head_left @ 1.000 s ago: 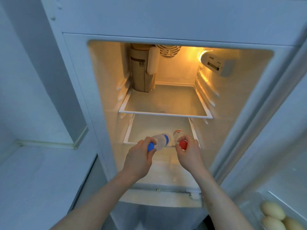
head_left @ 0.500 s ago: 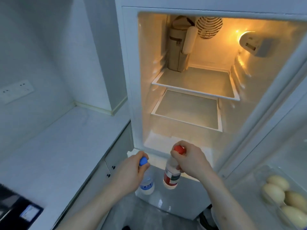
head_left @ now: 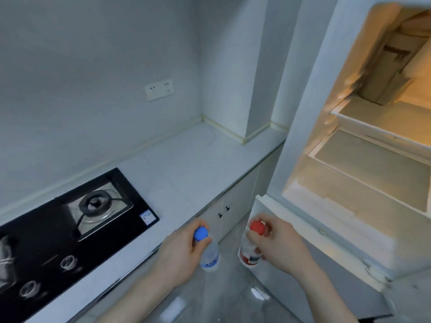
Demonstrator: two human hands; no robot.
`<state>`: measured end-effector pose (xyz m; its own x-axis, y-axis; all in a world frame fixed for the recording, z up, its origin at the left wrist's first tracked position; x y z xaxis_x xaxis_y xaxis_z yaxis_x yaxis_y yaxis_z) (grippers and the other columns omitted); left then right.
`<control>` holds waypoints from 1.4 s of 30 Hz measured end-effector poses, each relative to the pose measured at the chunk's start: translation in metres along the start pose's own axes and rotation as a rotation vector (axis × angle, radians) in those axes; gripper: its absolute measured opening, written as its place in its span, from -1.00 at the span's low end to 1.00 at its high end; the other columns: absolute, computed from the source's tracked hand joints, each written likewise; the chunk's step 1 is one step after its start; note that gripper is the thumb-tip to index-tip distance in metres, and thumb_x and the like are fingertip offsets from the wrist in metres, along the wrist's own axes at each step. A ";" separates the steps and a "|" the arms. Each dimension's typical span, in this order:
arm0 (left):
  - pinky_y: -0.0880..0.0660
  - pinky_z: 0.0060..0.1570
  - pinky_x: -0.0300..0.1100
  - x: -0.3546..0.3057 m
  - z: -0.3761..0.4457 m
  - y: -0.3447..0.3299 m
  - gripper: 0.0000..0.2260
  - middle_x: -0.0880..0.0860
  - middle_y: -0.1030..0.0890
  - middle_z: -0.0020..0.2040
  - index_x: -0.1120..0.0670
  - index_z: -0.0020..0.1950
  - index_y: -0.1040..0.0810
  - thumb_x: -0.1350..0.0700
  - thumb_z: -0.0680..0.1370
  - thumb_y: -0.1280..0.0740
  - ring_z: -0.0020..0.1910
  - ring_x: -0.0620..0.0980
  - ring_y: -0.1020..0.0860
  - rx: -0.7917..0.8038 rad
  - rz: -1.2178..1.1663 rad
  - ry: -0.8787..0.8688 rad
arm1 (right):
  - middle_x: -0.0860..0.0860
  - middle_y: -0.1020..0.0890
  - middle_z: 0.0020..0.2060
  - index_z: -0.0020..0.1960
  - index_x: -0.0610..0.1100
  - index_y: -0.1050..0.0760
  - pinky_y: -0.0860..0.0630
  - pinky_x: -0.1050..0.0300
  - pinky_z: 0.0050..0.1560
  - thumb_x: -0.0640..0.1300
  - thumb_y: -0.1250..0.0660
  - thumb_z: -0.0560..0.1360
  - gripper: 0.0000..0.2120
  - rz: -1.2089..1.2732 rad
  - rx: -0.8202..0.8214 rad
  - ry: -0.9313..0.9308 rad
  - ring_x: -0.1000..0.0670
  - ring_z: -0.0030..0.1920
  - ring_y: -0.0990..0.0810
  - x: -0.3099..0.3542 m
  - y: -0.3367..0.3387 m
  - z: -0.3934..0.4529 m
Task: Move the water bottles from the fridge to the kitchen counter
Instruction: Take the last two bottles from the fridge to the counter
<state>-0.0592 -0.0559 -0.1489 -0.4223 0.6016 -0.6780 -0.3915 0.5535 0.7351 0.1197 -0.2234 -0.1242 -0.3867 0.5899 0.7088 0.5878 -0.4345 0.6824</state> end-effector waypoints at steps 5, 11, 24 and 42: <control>-0.36 -0.25 -0.27 0.063 -0.053 0.064 -0.94 -0.12 -0.51 -0.28 -0.21 0.04 -0.45 -0.06 0.61 -0.32 -0.23 -0.14 -0.47 -0.106 -0.020 0.105 | 0.13 -0.67 -0.35 -0.13 0.16 -0.55 -0.59 0.10 -0.29 -0.03 -0.44 0.49 -0.89 0.005 0.122 0.092 0.06 -0.36 -0.67 0.066 -0.073 -0.003; -0.34 -0.27 -0.30 0.136 -0.124 0.136 -0.94 -0.36 -0.49 -0.11 -0.23 0.04 -0.42 -0.09 0.61 -0.29 -0.14 -0.22 -0.48 -0.239 0.004 0.208 | 0.16 -0.71 -0.24 -0.04 0.17 -0.63 -0.70 -0.13 -0.09 0.01 -0.45 0.45 -0.89 0.023 0.259 0.184 0.05 -0.23 -0.72 0.148 -0.160 -0.017; -0.30 -0.28 -0.34 0.247 -0.306 0.243 -0.94 -0.20 -0.49 -0.24 -0.25 0.06 -0.41 -0.10 0.63 -0.28 -0.15 -0.33 -0.45 -0.546 0.010 0.575 | 0.20 -0.71 -0.15 0.05 0.23 -0.62 -0.70 -0.15 -0.09 0.07 -0.47 0.46 -0.83 -0.057 0.604 0.554 0.02 -0.19 -0.73 0.321 -0.346 -0.077; -0.32 -0.32 -0.35 0.291 -0.495 0.301 -0.82 -0.15 -0.53 -0.27 -0.30 0.05 -0.36 -0.28 0.52 -0.11 -0.21 -0.19 -0.51 -0.938 0.165 1.071 | 0.26 -0.67 -0.13 0.01 0.27 -0.60 -0.71 -0.10 -0.11 0.13 -0.49 0.46 -0.85 -0.116 1.112 0.988 0.04 -0.18 -0.71 0.478 -0.531 -0.183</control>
<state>-0.7040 0.0005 -0.1259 -0.7514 -0.3294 -0.5717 -0.4856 -0.3106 0.8171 -0.5069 0.1648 -0.1150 -0.5134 -0.3015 0.8034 0.5723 0.5774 0.5824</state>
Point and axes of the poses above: each hand's wrist, its own z-axis towards the middle knuckle, its own y-axis out of the back of the hand, x = y × z, the point moved 3 cm from there along z, towards the middle knuckle
